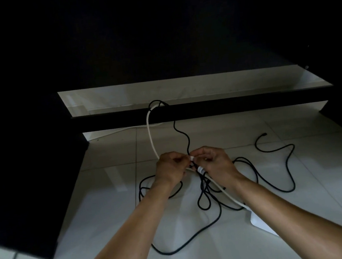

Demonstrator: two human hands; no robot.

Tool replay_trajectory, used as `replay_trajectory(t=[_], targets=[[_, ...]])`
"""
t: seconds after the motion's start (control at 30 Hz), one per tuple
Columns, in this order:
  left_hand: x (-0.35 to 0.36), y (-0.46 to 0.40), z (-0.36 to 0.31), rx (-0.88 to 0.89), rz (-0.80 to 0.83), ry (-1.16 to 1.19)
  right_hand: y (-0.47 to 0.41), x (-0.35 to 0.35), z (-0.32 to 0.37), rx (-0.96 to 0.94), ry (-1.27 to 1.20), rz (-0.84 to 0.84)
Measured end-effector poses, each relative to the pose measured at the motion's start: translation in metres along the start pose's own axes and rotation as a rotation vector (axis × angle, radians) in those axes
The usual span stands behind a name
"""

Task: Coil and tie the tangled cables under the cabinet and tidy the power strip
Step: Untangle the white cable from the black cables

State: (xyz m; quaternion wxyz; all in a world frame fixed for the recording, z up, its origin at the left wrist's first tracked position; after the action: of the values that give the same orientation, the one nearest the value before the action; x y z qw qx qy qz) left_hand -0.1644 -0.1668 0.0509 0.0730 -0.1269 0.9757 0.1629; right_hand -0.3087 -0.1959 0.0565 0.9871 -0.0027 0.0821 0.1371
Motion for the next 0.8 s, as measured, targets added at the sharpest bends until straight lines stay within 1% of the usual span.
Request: replay_trajectory(t=[0.13, 0.27, 0.43, 0.47, 0.53, 0.63, 0.73, 0.8], targets=[[-0.002, -0.002, 0.002, 0.015, -0.033, -0.013, 0.002, 0.003, -0.001, 0.019, -0.046, -0.004], [-0.001, -0.003, 0.009, -0.033, -0.040, 0.006, 0.005, 0.007, -0.006, 0.036, -0.051, -0.003], [0.004, 0.000, 0.009, -0.113, 0.053, 0.055, 0.003, 0.006, -0.008, 0.045, -0.037, -0.013], [0.005, 0.000, 0.009, -0.121, 0.073, 0.042, 0.002, 0.007, -0.009, 0.049, -0.041, -0.010], [0.007, 0.000, 0.009, -0.104, 0.103, -0.064, 0.000, 0.007, -0.011, 0.055, -0.039, -0.001], [0.010, 0.000, 0.008, -0.051, 0.106, -0.183, 0.000, 0.004, -0.006, 0.046, 0.028, 0.004], [0.014, 0.002, 0.005, -0.041, 0.099, -0.167, -0.002, -0.005, 0.000, 0.043, 0.116, -0.028], [0.015, 0.003, 0.006, -0.039, 0.098, -0.140, -0.005, -0.006, -0.002, 0.062, 0.159, -0.018]])
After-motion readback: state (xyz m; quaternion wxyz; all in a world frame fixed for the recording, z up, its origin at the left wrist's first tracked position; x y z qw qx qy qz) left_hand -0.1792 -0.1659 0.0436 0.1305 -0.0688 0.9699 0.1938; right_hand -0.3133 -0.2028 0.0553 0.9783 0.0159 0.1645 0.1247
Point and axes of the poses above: each hand's wrist, its own y-axis away from the middle knuckle, its own x-axis out of the palm, z = x × y, the point moved 6 cm from there along -y, towards the middle knuckle, and after that the axes turned 3 degrees about -x, right-handed, at the moved point
